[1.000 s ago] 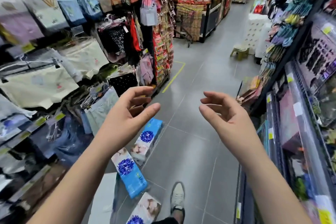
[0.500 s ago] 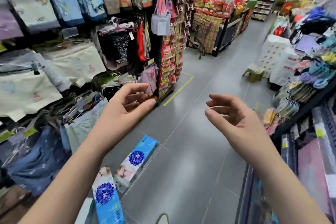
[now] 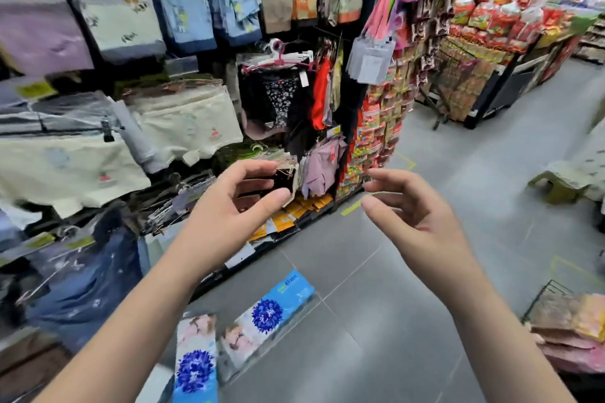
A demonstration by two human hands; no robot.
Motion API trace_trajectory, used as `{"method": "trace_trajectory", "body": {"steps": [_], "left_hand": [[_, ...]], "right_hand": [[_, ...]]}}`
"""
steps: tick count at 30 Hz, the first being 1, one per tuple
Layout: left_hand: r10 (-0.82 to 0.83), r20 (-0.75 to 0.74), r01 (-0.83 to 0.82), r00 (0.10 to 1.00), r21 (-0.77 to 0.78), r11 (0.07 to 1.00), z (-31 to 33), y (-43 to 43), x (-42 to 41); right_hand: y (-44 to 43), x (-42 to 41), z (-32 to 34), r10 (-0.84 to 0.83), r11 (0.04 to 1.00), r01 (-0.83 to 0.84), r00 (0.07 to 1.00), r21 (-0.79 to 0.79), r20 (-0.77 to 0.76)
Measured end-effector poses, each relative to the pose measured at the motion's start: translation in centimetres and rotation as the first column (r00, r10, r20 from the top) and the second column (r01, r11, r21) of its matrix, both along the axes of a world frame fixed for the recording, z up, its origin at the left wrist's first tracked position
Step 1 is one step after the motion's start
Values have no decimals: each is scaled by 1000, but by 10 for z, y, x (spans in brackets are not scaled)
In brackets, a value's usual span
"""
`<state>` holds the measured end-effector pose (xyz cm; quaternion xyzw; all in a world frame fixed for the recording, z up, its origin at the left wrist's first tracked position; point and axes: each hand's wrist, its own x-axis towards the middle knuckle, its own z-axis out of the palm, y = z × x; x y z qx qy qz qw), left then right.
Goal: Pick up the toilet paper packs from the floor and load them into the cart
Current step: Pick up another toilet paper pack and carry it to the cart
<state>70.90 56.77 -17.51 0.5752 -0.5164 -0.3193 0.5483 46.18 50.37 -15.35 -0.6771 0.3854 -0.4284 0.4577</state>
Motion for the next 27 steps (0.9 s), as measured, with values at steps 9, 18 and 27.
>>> {"method": "trace_trajectory", "body": {"steps": [9, 18, 27], "left_hand": [[297, 16, -297, 955, 78, 952, -20, -7, 57], [588, 18, -579, 809, 196, 791, -28, -29, 60], [732, 26, -723, 681, 186, 665, -28, -91, 58]], "right_hand": [[-93, 104, -28, 322, 944, -322, 947, 74, 9], [-193, 170, -39, 624, 776, -623, 781, 93, 23], [-265, 213, -69, 752, 643, -752, 656, 144, 68]]}}
